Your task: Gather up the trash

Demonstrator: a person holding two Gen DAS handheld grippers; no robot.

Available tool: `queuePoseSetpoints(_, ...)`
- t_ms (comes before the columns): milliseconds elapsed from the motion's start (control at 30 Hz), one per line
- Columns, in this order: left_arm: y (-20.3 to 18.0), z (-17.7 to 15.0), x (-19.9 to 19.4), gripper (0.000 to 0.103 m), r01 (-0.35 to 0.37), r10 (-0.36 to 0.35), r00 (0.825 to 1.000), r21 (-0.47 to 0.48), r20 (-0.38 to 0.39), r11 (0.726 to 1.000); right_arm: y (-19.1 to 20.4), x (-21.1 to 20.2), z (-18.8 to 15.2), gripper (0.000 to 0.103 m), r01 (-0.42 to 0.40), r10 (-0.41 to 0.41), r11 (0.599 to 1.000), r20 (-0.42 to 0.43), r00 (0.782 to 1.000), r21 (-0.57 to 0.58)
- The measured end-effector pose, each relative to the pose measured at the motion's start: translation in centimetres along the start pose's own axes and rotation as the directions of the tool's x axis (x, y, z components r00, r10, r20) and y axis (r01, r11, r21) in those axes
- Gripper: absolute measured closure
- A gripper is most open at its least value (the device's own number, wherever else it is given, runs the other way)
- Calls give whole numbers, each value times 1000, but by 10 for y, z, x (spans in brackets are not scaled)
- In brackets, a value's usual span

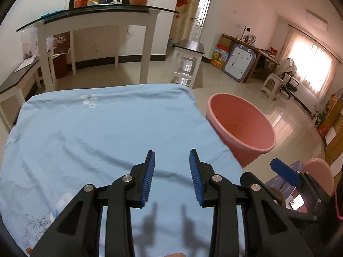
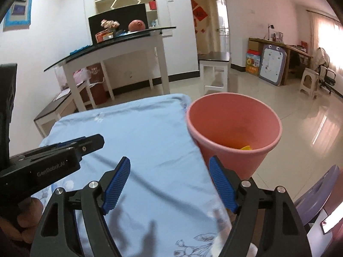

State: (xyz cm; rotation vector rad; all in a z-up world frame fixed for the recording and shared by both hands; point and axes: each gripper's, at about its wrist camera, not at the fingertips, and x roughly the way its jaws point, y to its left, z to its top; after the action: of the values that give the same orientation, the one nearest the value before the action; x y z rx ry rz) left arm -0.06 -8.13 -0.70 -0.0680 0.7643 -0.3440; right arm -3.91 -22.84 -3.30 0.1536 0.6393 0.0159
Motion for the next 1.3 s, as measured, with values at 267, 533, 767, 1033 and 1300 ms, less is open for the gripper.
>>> queuePoseSetpoints(267, 8, -7, -7, 69, -21, 21, 1000, -16, 5, 1000, 7, 3, -2, 30, -10, 10, 1000, -20, 1000, -8)
queuePoseSetpoints(533, 10, -9, -10, 69, -27, 27, 1000, -21, 16, 999, 4, 9, -3, 37, -10, 10, 1000, -52, 999, -1)
queuePoseSetpoints(767, 11, -9, -12, 69, -34, 34, 999, -20, 19, 999, 7, 4, -4, 37, -18, 18, 1000, -26, 1000, -10)
queuePoseSetpoints(1033, 13, -10, -13, 69, -36, 37, 999, -18, 22, 999, 5, 2, -3, 37, -21, 21, 1000, -15, 1000, -1)
queuePoseSetpoints(1300, 13, -10, -13, 69, -40, 40, 999, -13, 24, 999, 3, -1, -1, 37, -29, 29, 1000, -10, 1000, 10)
